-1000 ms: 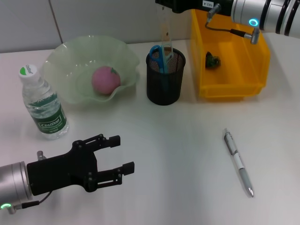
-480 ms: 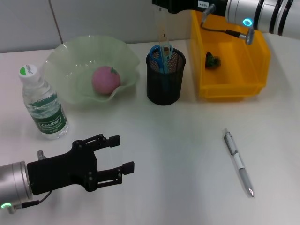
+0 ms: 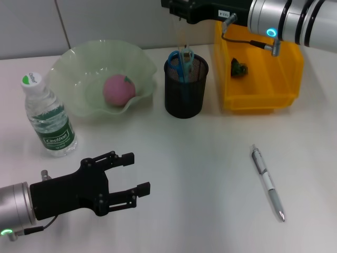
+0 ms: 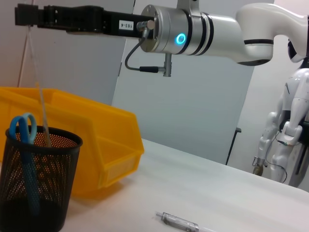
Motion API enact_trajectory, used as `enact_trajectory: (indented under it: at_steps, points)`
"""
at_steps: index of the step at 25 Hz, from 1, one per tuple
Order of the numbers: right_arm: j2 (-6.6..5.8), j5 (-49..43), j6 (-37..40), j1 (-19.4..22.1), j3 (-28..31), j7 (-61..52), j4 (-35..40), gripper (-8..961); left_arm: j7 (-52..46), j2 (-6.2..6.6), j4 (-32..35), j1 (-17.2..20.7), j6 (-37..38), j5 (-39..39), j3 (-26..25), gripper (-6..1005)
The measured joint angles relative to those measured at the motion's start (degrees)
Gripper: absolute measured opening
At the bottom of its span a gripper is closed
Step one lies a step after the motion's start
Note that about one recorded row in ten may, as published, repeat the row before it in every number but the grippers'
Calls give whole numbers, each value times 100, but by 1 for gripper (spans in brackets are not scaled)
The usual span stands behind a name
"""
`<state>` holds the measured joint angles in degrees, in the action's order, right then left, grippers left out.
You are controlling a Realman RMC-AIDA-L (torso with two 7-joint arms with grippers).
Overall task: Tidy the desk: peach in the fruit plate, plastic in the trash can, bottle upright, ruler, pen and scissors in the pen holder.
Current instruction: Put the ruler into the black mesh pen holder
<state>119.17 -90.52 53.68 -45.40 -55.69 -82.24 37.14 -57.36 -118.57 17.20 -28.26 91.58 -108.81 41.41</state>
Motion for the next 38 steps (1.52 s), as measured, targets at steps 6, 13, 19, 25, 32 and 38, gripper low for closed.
enact_trajectory:
  at_steps: [6,13,19,25,32,38]
  points:
    - [-2,410,-39,-142,-1,480,-400,413,-41,4,3,-20,18,0,7,810]
    - [2,439,-171,-207,-9,516,-580,415,-53,8,3,-5,42,0,-10,810]
    - [1,439,-209,-203,-12,610,-707,418,-56,9,3,2,51,0,-10,810]
    - [0,446,-222,-215,-13,654,-826,420,-57,9,3,5,54,0,-10,810]
    - [5,451,-333,-221,-22,806,-929,423,-57,19,3,1,62,0,-10,810]
    - [13,456,-389,-275,-21,821,-1039,426,-37,25,3,-14,64,0,-11,810]
